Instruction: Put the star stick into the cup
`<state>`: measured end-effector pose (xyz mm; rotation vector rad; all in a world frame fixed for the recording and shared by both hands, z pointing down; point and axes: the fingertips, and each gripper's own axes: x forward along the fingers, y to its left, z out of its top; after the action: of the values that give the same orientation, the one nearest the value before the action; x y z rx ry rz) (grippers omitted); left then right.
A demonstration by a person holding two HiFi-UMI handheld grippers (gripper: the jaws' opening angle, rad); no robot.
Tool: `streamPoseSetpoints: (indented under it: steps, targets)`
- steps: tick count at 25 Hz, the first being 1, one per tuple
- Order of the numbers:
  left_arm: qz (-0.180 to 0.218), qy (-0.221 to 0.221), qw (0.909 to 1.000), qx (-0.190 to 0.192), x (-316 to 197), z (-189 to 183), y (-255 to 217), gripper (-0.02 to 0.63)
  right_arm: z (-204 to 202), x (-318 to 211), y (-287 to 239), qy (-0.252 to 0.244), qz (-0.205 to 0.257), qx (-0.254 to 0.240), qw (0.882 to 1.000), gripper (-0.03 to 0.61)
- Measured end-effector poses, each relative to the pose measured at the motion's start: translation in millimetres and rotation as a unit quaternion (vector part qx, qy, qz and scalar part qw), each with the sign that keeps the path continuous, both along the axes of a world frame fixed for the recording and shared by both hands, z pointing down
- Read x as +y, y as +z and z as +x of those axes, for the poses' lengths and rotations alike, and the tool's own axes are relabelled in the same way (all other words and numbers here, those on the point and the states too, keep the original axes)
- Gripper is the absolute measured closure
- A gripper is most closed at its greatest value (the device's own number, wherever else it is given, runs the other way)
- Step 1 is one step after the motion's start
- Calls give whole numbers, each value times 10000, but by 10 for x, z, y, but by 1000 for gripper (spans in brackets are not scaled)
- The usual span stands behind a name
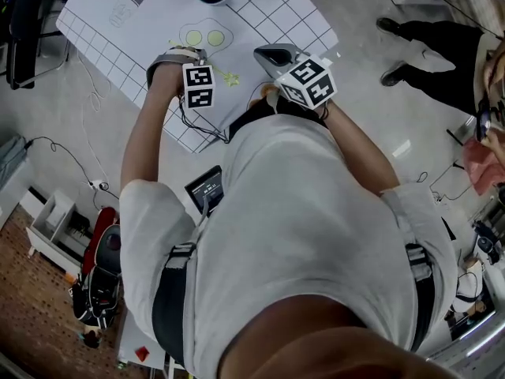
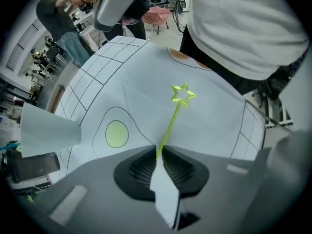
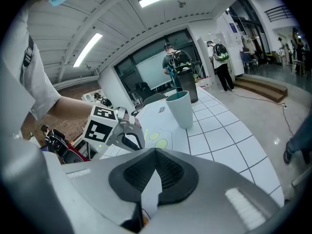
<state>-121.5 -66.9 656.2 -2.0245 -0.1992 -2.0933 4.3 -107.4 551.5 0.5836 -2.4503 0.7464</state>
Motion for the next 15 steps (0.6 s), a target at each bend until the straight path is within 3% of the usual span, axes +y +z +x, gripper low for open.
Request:
streamPoseSetpoints:
  steps: [3,7,15]
  targets:
    - [-105,-126,9998,78,-9,-1,-9,574,-28,-19,-14,7,13,-17,10000,578]
    - [91,-603,9976,329,-46,-27,-43,591,-50,-50,-37,-53,56,-34,10000,578]
    - [428,-1685,9798,985,-79,-60,-244,597,-90,-44,-67,-176,128,-42,9998,578]
